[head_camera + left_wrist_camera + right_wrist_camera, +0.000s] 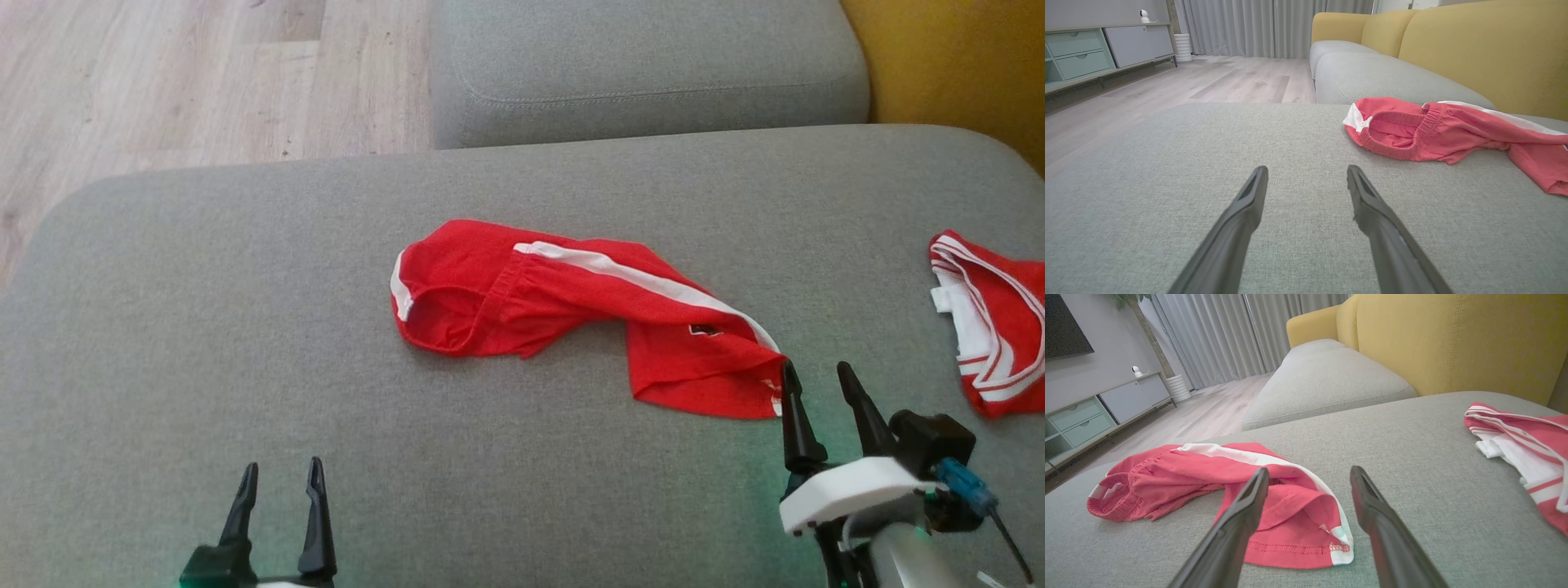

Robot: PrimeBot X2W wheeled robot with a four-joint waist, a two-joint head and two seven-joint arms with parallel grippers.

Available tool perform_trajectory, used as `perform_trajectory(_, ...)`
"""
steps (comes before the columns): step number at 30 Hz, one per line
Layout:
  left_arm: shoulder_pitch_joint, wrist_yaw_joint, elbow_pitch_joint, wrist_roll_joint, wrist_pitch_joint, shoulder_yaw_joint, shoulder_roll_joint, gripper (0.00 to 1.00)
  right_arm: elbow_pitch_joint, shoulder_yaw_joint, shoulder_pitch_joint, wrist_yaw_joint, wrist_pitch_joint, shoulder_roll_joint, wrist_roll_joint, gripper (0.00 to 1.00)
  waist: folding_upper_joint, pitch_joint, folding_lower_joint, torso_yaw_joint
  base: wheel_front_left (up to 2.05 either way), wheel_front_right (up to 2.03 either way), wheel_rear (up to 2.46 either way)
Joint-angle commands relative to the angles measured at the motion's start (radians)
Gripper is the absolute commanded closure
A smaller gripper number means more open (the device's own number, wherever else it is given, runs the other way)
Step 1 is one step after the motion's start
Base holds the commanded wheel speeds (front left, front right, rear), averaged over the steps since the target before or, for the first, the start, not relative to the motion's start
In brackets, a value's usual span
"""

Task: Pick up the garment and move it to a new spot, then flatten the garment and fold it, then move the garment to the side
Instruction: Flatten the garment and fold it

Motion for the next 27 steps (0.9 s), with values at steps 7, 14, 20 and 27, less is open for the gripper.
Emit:
perform_trajectory(7, -0.053, -0.009, -0.014, 0.012, -0.008, 0.028, -0.004, 0.0, -0.027, 0.041, -0.036, -0.001, -0.004, -0.002, -0.004, 0.0, -0.0001, 0.008, 0.0001, 0.007, 0.0, 0.0, 0.0)
perform_trajectory(14, -0.089, -0.019, 0.007, -0.016, -0.008, -0.031, -0.004, 0.0, -0.042, 0.061, -0.044, -0.001, -0.004, -0.002, -0.003, 0.0, -0.0001, 0.029, 0.0001, 0.002, 0.0, 0.0, 0.0)
perform_trajectory(20, -0.231, -0.047, 0.053, -0.08, -0.008, -0.135, -0.004, 0.0, -0.054, 0.098, -0.066, -0.001, -0.004, -0.002, 0.005, 0.0, -0.0001, 0.079, 0.0001, -0.03, 0.0, 0.0, 0.0)
perform_trajectory(27, -0.504, -0.08, 0.205, -0.15, -0.008, -0.234, -0.004, 0.0, -0.073, 0.132, -0.111, -0.001, -0.004, -0.002, 0.009, 0.0, -0.0001, 0.171, 0.0001, -0.111, 0.0, 0.0, 0.0)
